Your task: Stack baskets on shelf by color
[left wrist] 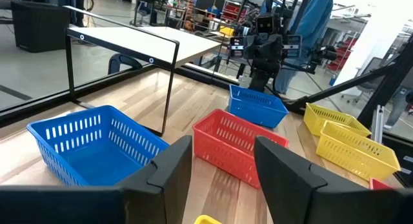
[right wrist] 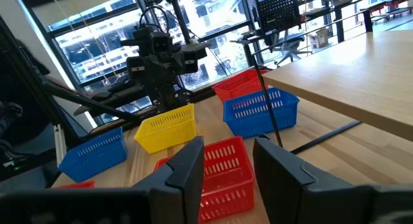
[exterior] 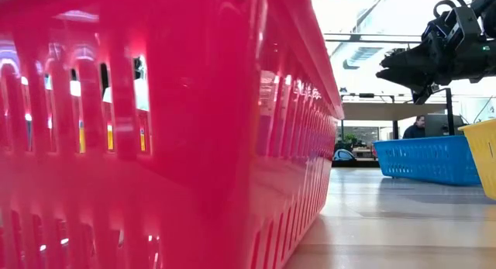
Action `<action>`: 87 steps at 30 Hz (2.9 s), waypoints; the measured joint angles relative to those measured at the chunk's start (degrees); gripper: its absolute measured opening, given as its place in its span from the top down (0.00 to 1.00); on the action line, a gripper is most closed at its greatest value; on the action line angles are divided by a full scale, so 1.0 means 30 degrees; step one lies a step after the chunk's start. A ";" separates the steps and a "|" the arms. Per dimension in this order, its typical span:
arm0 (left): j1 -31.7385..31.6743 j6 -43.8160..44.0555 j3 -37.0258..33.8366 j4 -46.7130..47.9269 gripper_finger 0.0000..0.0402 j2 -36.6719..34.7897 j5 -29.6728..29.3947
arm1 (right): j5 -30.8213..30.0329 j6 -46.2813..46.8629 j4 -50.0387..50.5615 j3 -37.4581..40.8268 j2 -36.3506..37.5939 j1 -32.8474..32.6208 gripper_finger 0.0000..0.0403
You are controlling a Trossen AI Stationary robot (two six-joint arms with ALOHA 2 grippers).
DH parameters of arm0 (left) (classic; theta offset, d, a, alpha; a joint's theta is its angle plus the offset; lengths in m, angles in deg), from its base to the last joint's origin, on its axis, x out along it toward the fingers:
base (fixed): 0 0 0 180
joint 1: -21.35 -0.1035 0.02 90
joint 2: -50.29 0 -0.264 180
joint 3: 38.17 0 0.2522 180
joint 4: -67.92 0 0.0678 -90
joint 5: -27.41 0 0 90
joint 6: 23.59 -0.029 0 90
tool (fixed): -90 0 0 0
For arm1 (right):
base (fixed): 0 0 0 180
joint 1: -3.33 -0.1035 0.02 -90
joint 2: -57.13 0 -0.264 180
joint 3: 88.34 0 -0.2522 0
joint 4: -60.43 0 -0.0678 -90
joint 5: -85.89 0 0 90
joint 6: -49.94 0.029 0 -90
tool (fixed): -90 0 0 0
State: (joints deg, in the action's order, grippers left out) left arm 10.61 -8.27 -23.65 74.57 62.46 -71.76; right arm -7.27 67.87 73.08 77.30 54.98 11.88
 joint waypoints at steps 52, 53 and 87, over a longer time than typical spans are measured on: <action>-0.0003 0.0012 0.0000 -0.0002 0.61 -0.0001 -0.0001 | 0.0000 0.0003 -0.0004 0.0000 -0.0007 0.0004 0.71; -0.0001 -0.0012 0.0000 -0.0002 0.61 0.0000 0.0000 | -0.0007 -0.0001 0.0000 0.0000 -0.0006 0.0007 0.71; -0.0001 0.0339 0.0000 -0.0017 0.61 0.0004 -0.0001 | -0.0665 1.4299 -0.0788 0.0000 -0.0007 0.0005 0.71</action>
State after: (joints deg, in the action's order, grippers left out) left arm 10.61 -7.25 -23.65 74.52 62.48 -71.76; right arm -9.27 110.77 70.72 77.30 54.96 11.90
